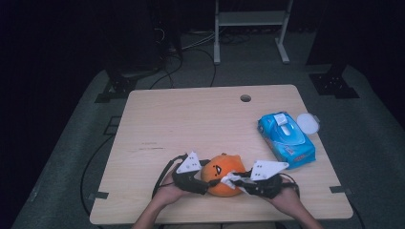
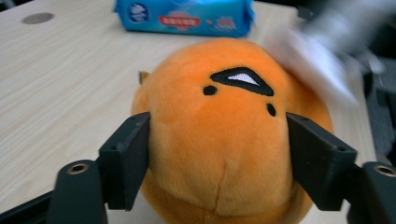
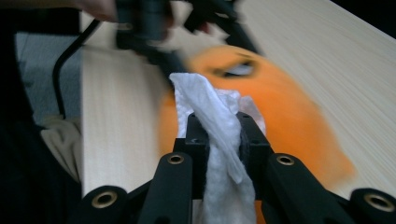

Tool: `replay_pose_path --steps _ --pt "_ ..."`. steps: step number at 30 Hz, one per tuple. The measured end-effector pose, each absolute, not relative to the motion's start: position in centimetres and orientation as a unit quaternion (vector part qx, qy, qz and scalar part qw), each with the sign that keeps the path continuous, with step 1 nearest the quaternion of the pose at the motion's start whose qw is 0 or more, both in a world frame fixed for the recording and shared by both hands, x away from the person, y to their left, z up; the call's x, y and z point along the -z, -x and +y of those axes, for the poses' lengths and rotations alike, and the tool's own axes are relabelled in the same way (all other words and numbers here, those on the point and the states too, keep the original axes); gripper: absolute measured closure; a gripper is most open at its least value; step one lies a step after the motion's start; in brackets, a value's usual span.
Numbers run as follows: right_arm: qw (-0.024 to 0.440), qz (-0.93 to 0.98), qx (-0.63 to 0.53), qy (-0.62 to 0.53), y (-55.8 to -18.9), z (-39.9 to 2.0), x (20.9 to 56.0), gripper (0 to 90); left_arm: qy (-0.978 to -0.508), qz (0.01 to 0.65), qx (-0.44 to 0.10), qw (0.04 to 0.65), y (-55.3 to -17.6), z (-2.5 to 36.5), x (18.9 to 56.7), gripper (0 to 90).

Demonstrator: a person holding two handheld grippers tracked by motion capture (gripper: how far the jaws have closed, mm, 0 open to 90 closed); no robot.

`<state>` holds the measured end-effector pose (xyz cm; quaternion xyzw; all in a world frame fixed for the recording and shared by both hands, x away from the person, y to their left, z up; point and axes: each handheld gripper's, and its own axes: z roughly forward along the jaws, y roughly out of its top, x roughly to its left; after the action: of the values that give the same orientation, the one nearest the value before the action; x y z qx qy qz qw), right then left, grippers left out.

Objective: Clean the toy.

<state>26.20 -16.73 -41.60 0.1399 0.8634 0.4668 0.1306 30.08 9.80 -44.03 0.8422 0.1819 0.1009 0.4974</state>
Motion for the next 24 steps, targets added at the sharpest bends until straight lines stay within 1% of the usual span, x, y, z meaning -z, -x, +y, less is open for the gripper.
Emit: replay_pose_path --steps 2,3,5,7,10,13,17,19,22,24 --pt "0.156 0.874 -0.446 -0.112 -25.8 -15.6 41.6 76.8 -0.839 0.192 -0.095 0.500 -30.5 9.9 44.1 29.8" --pt "0.160 0.876 -0.442 -0.110 -26.0 -15.5 41.6 76.9 -0.837 0.197 -0.091 0.502 -30.7 10.1 44.2 30.3" --pt "0.160 0.874 -0.443 -0.122 -26.6 -16.3 41.6 77.0 -0.834 0.208 -0.089 0.504 -30.8 10.3 44.4 31.1" --pt "0.176 0.875 -0.429 -0.141 -27.4 -17.6 41.8 77.0 -0.831 0.211 -0.085 0.507 -31.0 10.5 44.5 31.2" --pt "0.171 0.871 -0.428 -0.173 -27.7 -19.3 42.3 77.0 -0.830 0.212 -0.085 0.508 -31.2 10.5 44.6 30.9" --pt "0.164 0.867 -0.440 -0.170 -27.1 -18.9 42.3 76.9 -0.830 0.228 -0.105 0.498 -31.2 10.3 44.7 29.1" --pt "0.152 0.866 -0.454 -0.144 -26.9 -17.6 42.1 76.9 -0.828 0.234 -0.108 0.498 -31.3 10.8 44.7 30.5" --pt "0.141 0.864 -0.459 -0.149 -27.4 -18.1 42.1 76.9 -0.827 0.234 -0.105 0.500 -31.3 10.9 44.7 31.1" --pt "0.142 0.863 -0.452 -0.175 -27.9 -19.5 42.3 76.9 -0.826 0.234 -0.103 0.502 -31.4 10.9 44.7 31.1" --pt "0.141 0.862 -0.452 -0.179 -27.7 -19.7 42.4 76.9 -0.826 0.234 -0.103 0.502 -31.4 10.9 44.8 31.1"
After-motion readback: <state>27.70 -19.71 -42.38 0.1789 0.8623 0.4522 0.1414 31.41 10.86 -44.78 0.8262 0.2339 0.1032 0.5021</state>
